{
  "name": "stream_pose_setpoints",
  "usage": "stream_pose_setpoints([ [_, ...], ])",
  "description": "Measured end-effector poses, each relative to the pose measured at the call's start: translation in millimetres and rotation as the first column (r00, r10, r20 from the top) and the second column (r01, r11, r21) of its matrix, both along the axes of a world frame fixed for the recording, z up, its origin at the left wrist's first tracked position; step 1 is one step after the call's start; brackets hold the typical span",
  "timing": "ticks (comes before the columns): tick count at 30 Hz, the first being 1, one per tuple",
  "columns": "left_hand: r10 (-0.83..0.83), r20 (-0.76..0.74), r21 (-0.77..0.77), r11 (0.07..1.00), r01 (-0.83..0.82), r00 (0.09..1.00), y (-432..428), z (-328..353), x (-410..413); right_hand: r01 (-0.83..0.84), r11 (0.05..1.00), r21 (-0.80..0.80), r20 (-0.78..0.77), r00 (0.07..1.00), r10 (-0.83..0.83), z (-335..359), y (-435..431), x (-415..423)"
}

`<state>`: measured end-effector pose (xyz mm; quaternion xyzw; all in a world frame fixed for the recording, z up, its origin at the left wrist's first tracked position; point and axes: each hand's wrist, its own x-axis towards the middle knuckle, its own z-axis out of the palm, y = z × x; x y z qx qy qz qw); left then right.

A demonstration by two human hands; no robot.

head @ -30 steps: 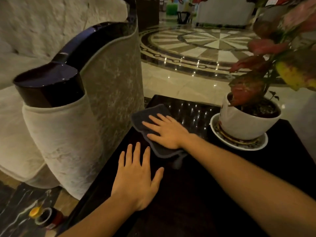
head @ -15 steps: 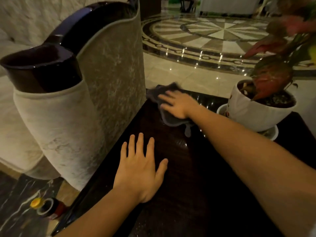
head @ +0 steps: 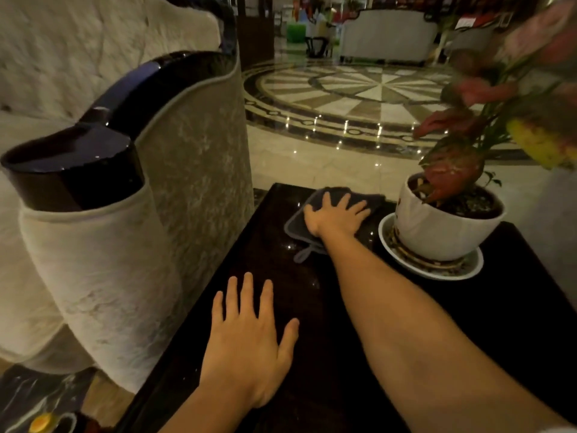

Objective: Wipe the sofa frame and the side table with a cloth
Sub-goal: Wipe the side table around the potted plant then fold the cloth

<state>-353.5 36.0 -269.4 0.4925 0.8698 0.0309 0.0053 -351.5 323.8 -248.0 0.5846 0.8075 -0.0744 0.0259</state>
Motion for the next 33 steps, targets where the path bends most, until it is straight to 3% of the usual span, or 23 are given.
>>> stream_pose_setpoints([
  [1,-0.001,0.006,0.004,1.000,0.001,1.000,-0.4,1.4,-1.8,0.020,1.000,-0.013,0.001,1.000,-0.020,2.6,-12.4,-14.2],
  [3,-0.006,0.021,-0.007,1.000,0.006,1.000,-1.7,0.4,-4.3,-0.248,0.969,-0.003,-0.034,0.968,0.248,-2.8,-43.5,-31.0],
  [5,0.013,0.026,0.013,1.000,-0.014,1.000,-1.3,0.3,-3.8,-0.572,0.820,0.006,-0.028,0.820,0.572,-12.9,-63.0,-14.6],
  [6,0.010,0.031,0.017,1.000,-0.011,0.999,0.4,1.5,-2.4,-0.636,0.772,0.005,-0.029,0.772,0.635,-12.2,-60.5,2.4],
  [7,0.012,0.042,0.019,1.000,-0.013,0.999,-0.4,2.2,0.3,-0.623,0.782,-0.020,-0.042,0.782,0.622,-9.4,-55.7,19.1],
  [9,0.007,0.053,0.009,1.000,-0.007,0.999,-0.2,3.2,-0.8,-0.430,0.901,-0.055,-0.057,0.902,0.428,-4.7,-58.9,41.7],
  [11,0.008,0.057,0.017,1.000,-0.009,0.998,-1.2,3.1,-0.8,-0.293,0.955,-0.045,-0.026,0.956,0.292,-4.4,-82.4,54.1],
  [21,0.010,0.096,0.061,0.998,-0.016,0.995,-4.4,8.7,0.6,-0.242,0.969,-0.048,-0.047,0.970,0.240,-9.5,-175.4,184.9],
  [26,0.039,0.117,0.033,0.999,-0.043,0.992,0.6,17.6,3.6,-0.021,0.998,-0.052,-0.032,0.999,0.020,-9.4,-199.3,251.4],
  [30,0.146,0.245,-0.014,0.989,-0.147,0.959,26.9,40.6,31.4,0.161,0.985,-0.054,-0.013,0.987,-0.162,-5.7,-217.8,285.0],
  [33,-0.033,0.272,0.110,0.994,0.003,0.962,61.4,56.6,68.8,0.230,0.972,-0.051,-0.011,0.973,-0.231,-4.3,-233.5,298.1],
])
